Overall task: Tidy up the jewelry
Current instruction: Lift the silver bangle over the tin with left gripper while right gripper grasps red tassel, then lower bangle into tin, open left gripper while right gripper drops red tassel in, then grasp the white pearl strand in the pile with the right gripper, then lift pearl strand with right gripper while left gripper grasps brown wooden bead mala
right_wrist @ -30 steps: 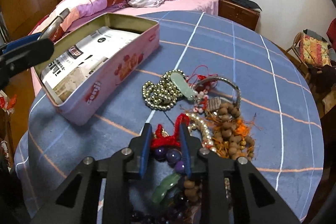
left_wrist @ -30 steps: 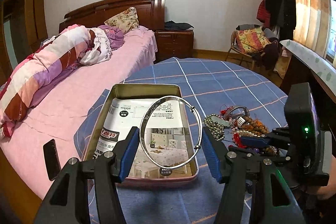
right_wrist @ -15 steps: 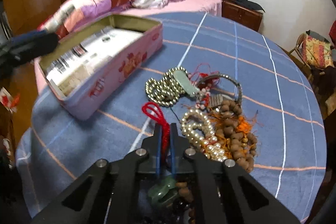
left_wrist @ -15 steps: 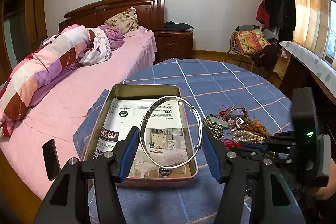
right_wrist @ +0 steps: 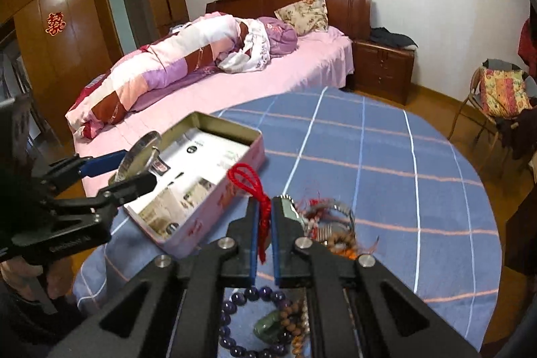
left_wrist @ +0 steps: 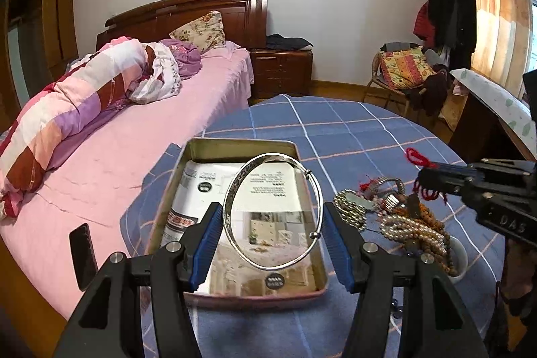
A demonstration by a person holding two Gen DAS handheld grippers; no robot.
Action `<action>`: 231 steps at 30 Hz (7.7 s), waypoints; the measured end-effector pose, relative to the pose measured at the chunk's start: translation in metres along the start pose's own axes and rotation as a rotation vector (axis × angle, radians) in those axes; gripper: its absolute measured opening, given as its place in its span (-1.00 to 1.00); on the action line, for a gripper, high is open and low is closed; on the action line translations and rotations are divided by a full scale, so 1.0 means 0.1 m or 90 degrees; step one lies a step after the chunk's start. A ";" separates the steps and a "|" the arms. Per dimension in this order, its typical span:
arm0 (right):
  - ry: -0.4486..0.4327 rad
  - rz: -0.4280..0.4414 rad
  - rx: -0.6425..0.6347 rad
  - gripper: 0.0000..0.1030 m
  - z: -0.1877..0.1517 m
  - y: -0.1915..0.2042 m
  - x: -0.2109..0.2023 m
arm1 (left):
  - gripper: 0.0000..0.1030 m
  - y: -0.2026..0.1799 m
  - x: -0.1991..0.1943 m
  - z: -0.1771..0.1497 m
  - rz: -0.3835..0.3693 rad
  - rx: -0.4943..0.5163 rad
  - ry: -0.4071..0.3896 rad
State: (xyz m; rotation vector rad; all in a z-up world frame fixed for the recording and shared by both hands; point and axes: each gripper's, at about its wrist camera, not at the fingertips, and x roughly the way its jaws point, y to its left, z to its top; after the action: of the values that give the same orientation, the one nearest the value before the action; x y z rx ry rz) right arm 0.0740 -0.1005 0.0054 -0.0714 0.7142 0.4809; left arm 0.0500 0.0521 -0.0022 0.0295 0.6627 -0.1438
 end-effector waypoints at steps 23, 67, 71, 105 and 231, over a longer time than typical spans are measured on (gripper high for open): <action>0.018 0.025 -0.032 -0.84 0.54 0.42 0.70 | 0.16 0.35 0.53 0.27 0.040 0.014 0.040; 0.075 0.017 0.037 0.28 0.37 0.15 0.99 | 0.40 0.36 0.74 0.19 0.065 0.030 0.085; 0.061 0.005 0.055 0.46 0.25 -0.03 0.74 | 0.42 0.31 0.82 0.07 0.083 0.049 0.102; 0.031 -0.097 0.043 -0.24 -0.73 -0.23 0.01 | 0.42 -0.29 0.14 -0.21 0.059 0.032 0.054; -0.065 -0.229 0.136 -0.82 -0.82 -1.12 -0.56 | 0.42 -2.26 1.02 -0.15 -0.166 0.201 0.168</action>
State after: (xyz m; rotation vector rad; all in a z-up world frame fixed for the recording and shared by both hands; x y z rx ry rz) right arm 0.0376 -0.2405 -0.0320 0.0249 0.6316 0.0629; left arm 0.0882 -0.1833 -0.0721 0.2703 0.9012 -0.5011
